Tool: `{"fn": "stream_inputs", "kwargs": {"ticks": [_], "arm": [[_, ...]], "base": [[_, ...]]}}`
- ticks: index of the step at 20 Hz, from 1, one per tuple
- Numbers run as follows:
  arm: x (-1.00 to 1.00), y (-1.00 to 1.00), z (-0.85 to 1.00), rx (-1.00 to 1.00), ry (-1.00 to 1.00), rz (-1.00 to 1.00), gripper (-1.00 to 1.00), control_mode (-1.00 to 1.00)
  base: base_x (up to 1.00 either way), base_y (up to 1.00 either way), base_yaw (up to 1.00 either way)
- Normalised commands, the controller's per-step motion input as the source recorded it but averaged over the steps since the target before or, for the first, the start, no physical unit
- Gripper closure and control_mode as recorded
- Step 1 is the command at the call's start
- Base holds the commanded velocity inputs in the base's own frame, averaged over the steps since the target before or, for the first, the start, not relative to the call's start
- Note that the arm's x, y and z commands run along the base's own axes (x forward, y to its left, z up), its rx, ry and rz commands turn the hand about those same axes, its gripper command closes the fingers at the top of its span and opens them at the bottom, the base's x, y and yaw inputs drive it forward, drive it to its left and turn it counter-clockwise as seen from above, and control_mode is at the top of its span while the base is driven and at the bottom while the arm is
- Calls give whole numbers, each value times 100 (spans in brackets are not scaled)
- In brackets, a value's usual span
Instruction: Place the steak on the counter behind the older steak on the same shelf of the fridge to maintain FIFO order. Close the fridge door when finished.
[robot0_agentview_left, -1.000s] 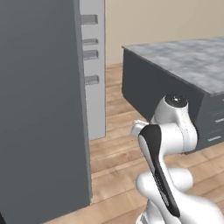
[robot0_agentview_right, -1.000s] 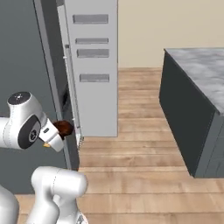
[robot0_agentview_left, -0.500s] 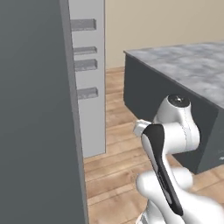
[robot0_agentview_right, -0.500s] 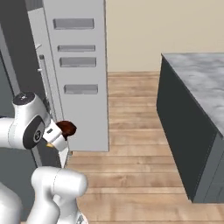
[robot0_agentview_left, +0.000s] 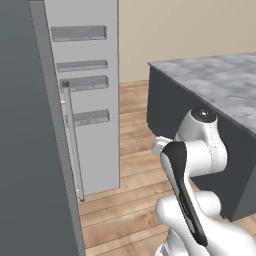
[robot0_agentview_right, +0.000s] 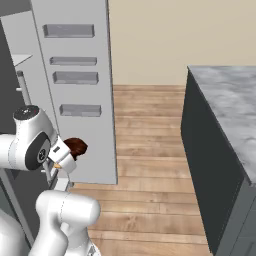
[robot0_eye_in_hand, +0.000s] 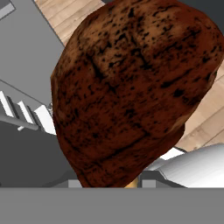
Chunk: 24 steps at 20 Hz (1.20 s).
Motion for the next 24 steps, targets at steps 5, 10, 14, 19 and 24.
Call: {"fn": "stream_inputs", "kwargs": {"ticks": [5, 10, 14, 19, 24], "arm": [[0, 0, 0, 0, 0, 0, 100, 100], [0, 0, 0, 0, 0, 0, 100, 100], [0, 0, 0, 0, 0, 0, 100, 100], [0, 0, 0, 0, 0, 0, 100, 100], [0, 0, 0, 0, 0, 0, 100, 100]], "base": [[74, 0, 35], [64, 7, 48], [58, 0, 46], [50, -4, 50], [36, -27, 45]]}}
